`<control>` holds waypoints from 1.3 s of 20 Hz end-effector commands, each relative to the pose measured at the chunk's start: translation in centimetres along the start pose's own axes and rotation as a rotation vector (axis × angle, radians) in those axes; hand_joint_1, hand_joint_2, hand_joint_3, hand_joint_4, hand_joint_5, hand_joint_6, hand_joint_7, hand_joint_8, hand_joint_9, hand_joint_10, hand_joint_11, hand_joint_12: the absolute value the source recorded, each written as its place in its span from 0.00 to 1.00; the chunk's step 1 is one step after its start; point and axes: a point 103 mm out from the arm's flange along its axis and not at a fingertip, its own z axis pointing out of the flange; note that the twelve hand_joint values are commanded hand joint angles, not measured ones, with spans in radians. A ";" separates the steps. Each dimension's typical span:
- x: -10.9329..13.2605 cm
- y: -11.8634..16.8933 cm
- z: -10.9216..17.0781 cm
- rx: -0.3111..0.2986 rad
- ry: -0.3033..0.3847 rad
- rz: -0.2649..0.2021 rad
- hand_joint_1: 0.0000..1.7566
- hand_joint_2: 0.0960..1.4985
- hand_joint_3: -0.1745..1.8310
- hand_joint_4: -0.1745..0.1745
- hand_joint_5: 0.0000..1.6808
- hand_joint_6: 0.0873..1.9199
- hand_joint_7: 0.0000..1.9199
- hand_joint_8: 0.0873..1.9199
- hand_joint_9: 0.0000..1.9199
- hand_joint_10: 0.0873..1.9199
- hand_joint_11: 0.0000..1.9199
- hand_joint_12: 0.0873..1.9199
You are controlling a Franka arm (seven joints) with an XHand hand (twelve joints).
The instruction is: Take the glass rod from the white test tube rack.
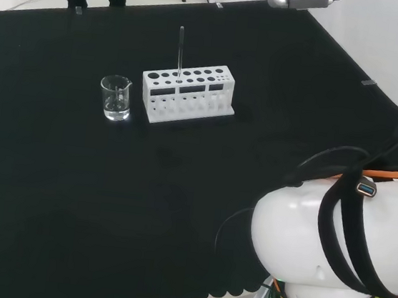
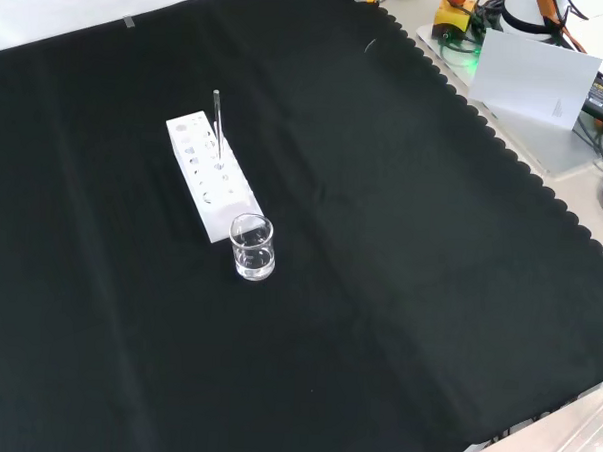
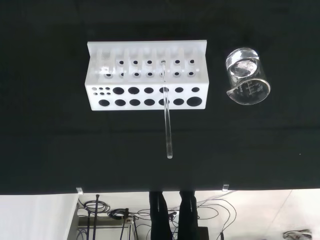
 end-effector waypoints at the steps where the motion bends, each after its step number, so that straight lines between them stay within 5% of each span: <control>1: -2.4 -4.6 -3.2 -0.045 -0.063 0.073 0.44 0.60 0.29 0.06 0.12 0.00 0.10 0.16 0.15 0.27 0.15 0.48; 5: -1.8 -4.9 -3.7 -0.054 -0.067 0.058 0.37 0.60 0.29 0.07 0.01 0.00 0.00 0.05 0.01 0.22 0.01 0.51; 12: -0.6 -4.4 -3.5 -0.031 -0.095 0.076 0.37 0.60 0.29 0.07 0.00 0.00 0.00 0.05 0.00 0.22 0.00 0.50; 17: -3.0 -5.1 -3.0 -0.046 -0.055 0.072 0.37 0.60 0.30 0.07 0.00 0.00 0.00 0.06 0.00 0.22 0.00 0.49; 20: -1.4 -4.5 -2.9 -0.035 -0.076 0.081 0.37 0.60 0.30 0.07 0.00 0.00 0.00 0.07 0.00 0.23 0.00 0.49; 26: -4.6 -5.1 -2.7 -0.015 0.001 0.103 0.37 0.60 0.30 0.07 0.00 0.00 0.00 0.10 0.00 0.25 0.00 0.49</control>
